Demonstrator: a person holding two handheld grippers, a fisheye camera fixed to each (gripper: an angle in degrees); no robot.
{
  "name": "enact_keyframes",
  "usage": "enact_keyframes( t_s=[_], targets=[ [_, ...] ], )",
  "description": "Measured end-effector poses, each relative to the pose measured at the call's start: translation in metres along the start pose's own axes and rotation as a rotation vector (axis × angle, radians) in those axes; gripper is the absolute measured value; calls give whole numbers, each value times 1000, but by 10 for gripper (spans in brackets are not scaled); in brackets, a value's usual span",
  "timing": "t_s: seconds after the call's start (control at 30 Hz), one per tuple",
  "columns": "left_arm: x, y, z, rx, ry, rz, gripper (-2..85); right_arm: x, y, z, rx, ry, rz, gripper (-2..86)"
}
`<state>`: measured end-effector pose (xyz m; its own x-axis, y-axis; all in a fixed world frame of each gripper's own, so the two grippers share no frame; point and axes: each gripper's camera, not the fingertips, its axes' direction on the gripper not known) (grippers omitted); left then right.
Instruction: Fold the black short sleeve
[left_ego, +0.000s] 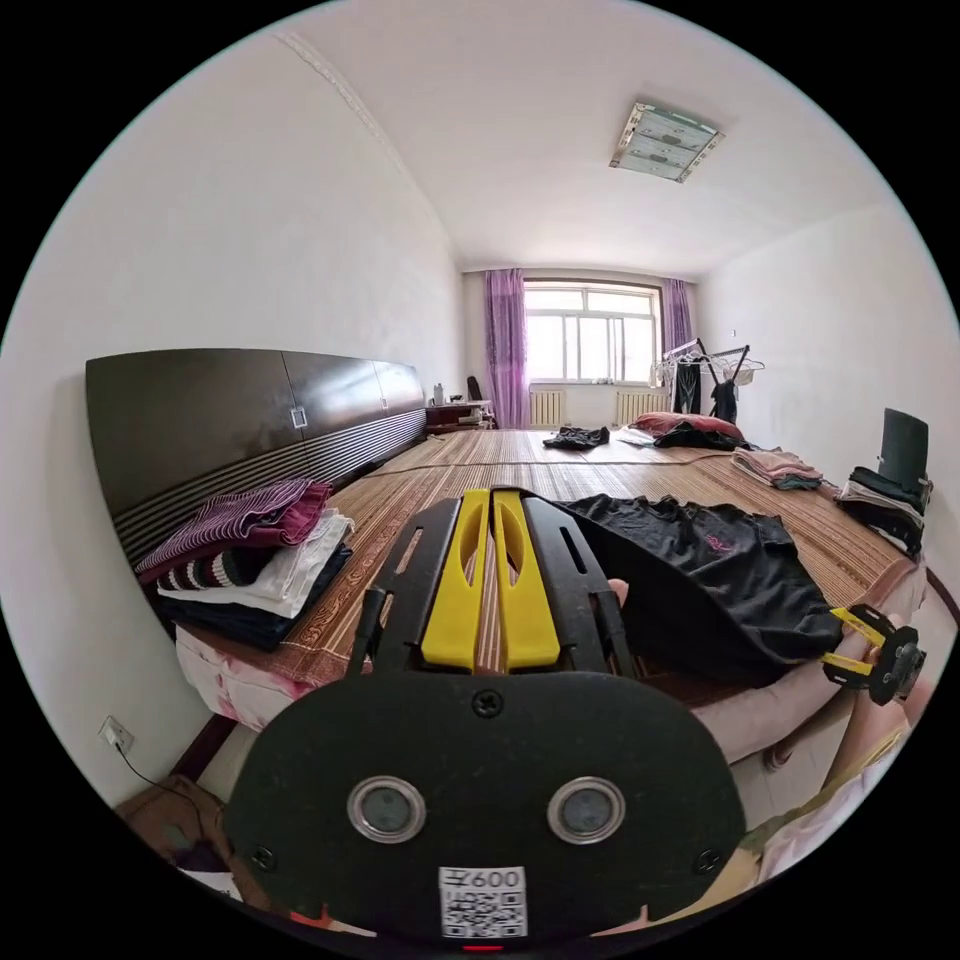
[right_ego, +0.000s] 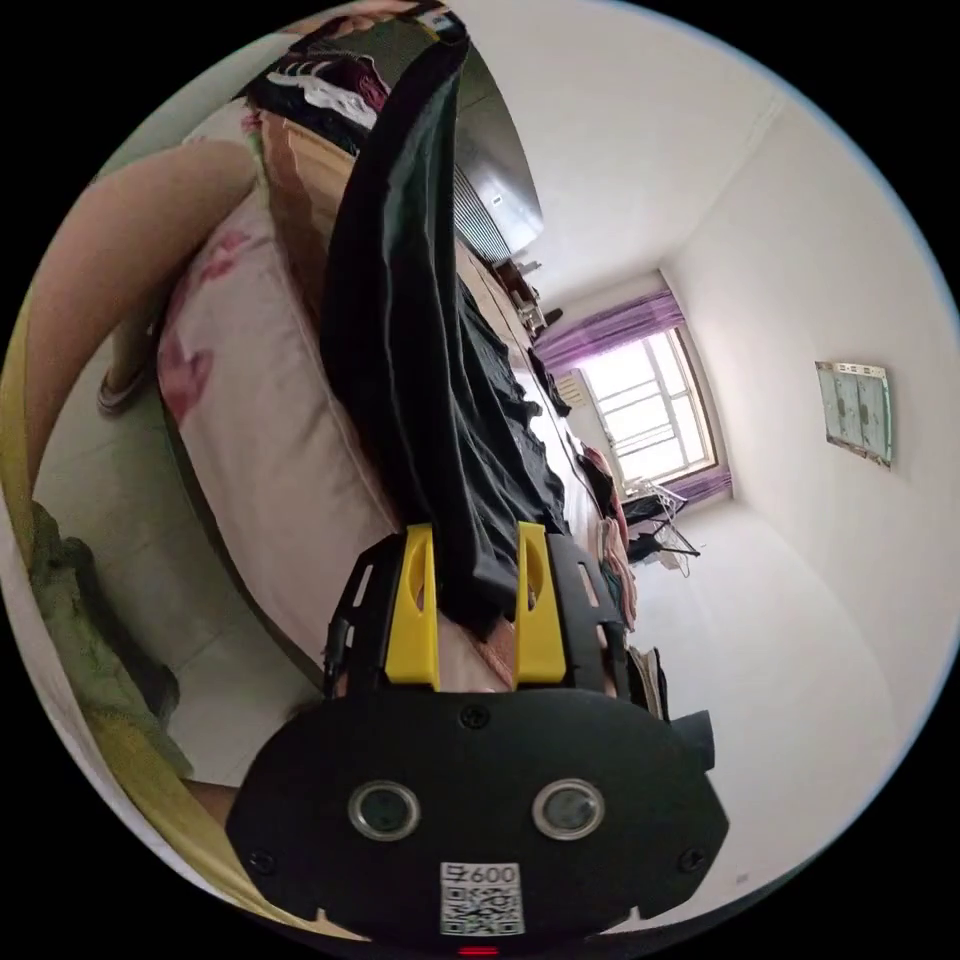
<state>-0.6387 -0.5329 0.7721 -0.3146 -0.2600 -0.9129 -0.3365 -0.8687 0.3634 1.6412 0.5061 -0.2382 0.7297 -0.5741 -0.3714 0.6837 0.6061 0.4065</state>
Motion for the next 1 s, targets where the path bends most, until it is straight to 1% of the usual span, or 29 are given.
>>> enact_keyframes(
  t_s=[0.07, 0.17, 0.23, 0.33, 0.4, 0.47, 0.57, 0.63, 0.7, 0.73, 0.87, 0.97, 1.0],
  targets=[
    [5, 5, 4, -13, 12, -12, 9, 2, -1, 3, -47, 25, 20, 85],
    [19, 13, 9, -35, -4, -6, 9, 9, -12, -5, -88, 126, 51, 65],
    [32, 19, 12, -41, -19, 7, 10, 20, -21, -30, -47, 150, 72, 41],
    [47, 26, 18, -43, -21, 17, 10, 45, -32, -73, 11, 126, 156, 13],
    [55, 31, 23, -51, -15, 19, 10, 57, -37, -103, 41, 148, 164, -1],
    [62, 35, 29, -62, -12, 16, 10, 61, -41, -132, 56, 167, 102, -5],
    [70, 46, 39, -85, -14, 7, 11, 50, -39, -180, 69, 177, -107, -8],
    [74, 57, 49, -120, -14, -8, 11, 21, -37, -211, 59, 265, -327, -8],
    [77, 67, 58, -151, -6, -32, 11, 1, -38, -234, 87, 340, -456, -8],
    [79, 74, 63, -168, 6, -50, 11, -6, -43, -249, 102, 346, -493, -8],
    [91, 92, 76, -208, 20, -81, 11, -4, -69, -288, 110, 234, -443, -8],
    [108, 104, 88, -267, 5, -44, 10, 19, -80, -296, 21, 199, -365, -8],
    [117, 107, 93, -302, 9, 1, 10, 38, -77, -293, -45, 180, -337, -8]
  ],
)
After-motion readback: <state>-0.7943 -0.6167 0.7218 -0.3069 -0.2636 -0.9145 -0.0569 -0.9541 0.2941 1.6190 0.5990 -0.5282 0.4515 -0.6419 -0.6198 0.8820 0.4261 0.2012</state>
